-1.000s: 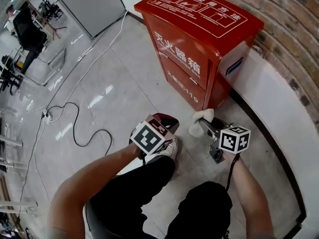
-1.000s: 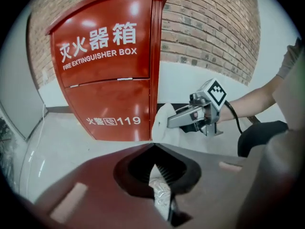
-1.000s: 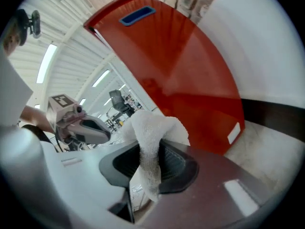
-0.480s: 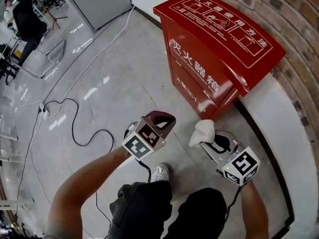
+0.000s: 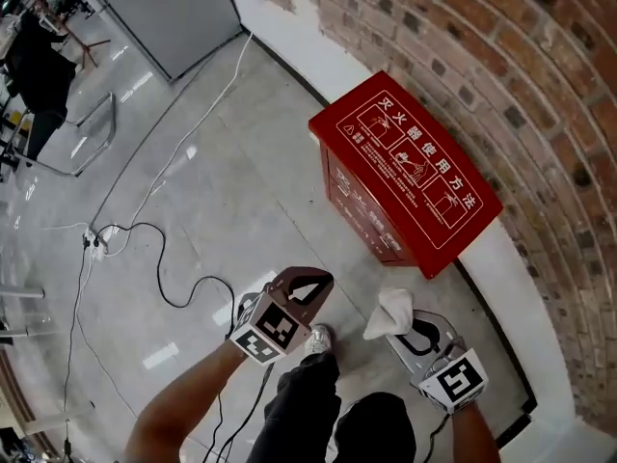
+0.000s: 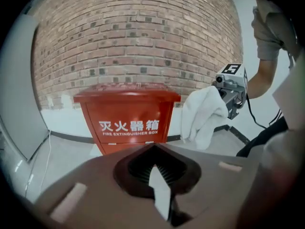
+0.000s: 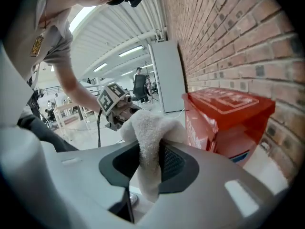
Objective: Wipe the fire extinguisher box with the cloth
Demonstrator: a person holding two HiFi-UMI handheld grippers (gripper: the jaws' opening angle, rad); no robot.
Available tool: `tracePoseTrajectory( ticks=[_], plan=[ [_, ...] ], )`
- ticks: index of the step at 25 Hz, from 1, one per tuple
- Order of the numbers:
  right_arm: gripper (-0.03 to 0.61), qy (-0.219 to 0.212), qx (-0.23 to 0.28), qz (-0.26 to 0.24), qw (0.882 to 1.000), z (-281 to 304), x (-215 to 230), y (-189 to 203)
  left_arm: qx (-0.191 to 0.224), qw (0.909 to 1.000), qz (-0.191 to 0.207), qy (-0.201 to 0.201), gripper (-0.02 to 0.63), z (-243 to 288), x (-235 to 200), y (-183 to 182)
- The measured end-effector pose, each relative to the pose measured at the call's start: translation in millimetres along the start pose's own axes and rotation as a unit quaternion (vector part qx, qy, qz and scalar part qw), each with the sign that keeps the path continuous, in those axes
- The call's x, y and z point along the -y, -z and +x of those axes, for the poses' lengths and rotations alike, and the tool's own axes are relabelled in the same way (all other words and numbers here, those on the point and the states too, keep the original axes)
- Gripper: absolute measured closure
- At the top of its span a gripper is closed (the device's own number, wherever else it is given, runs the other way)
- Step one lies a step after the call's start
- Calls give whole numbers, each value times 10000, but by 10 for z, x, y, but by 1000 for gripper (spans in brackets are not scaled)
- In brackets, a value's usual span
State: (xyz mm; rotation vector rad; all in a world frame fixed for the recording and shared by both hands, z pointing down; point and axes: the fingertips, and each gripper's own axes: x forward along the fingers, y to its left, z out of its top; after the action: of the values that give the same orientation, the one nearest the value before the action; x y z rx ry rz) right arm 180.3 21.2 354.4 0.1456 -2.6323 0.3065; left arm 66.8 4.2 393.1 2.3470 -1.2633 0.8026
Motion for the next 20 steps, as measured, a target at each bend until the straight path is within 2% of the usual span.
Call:
tracePoseTrajectory(
  ticks=[3, 7, 9, 14, 20],
  plan=[
    [457, 323, -119, -9, 9994, -263, 11, -515, 68, 9991, -369, 182, 614, -336, 38, -521],
    [457, 711, -195, 468, 9962, -505, 21, -1235, 149, 9932, -1140, 154, 614, -712, -17, -1157],
    [457, 899, -171, 662, 9936, -623, 24, -1565, 246, 9907, -1338, 73, 614, -883, -40, -1469],
    [459, 1232, -67, 806, 9891, -833, 22, -2343, 384, 9913, -1253, 116, 614, -1282, -34, -2161],
    [463, 1690, 206, 510, 9841, -1125, 89, -3084, 844, 9863, -1412, 142, 614, -1709, -54, -2925]
  ],
)
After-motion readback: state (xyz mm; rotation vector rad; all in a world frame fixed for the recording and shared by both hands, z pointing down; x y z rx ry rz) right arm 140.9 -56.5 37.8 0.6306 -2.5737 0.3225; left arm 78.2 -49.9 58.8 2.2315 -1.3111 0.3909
